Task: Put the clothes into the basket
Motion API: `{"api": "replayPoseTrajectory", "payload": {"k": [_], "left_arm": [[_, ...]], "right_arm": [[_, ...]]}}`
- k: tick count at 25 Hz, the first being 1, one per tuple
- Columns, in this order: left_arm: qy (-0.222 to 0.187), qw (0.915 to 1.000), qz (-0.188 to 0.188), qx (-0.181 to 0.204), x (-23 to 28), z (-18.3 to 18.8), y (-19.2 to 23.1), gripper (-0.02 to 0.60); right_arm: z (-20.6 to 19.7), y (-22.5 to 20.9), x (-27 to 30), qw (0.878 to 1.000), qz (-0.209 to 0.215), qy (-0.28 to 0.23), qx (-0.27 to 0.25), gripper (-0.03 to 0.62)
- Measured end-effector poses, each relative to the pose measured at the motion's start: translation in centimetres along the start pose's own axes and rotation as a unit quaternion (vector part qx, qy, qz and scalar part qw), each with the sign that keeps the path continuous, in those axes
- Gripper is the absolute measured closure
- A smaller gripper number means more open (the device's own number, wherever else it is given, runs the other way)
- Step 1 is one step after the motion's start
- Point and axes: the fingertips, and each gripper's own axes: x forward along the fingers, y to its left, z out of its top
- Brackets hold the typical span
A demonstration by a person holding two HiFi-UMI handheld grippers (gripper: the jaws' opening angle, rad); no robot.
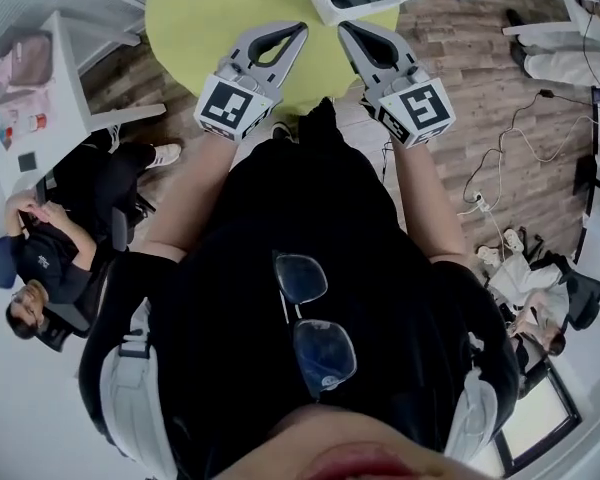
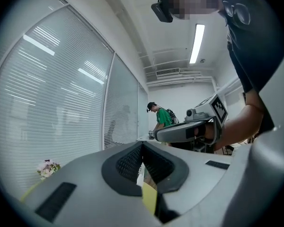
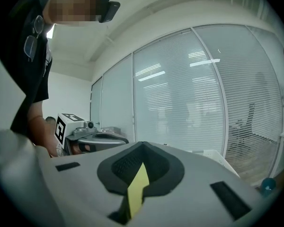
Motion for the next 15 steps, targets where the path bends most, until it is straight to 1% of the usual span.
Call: {"api": "replayPoseTrajectory", "payload": {"k": [6,9,13,15], "left_arm": [[-0.002,0.9998,-0.020,0.001,-2.4,0.3,-2.8,0.572],[-0.005,0.9996,-0.029,0.001,-3.2,0.6,-3.5,0.572],[-0.010,0.9994,-0.031,-0.011,-3.8,0.9,-4.4,0.572],[-0.003,0.9992,-0.037,-0.010,-4.0,1.0,-4.9,0.572]], "right_arm": [[0.4,3.7,-2.4,1.000,-0.008,-0.010,0.007,0.569],[0.9,4.8,-2.8,1.000,-0.009,-0.013,0.001,0.569],[1.4,5.9,-3.5,1.000,-0.002,-0.016,-0.010,0.569],[1.4,6.4,-3.6,1.000,0.000,-0.019,-0.014,0.569]]}}
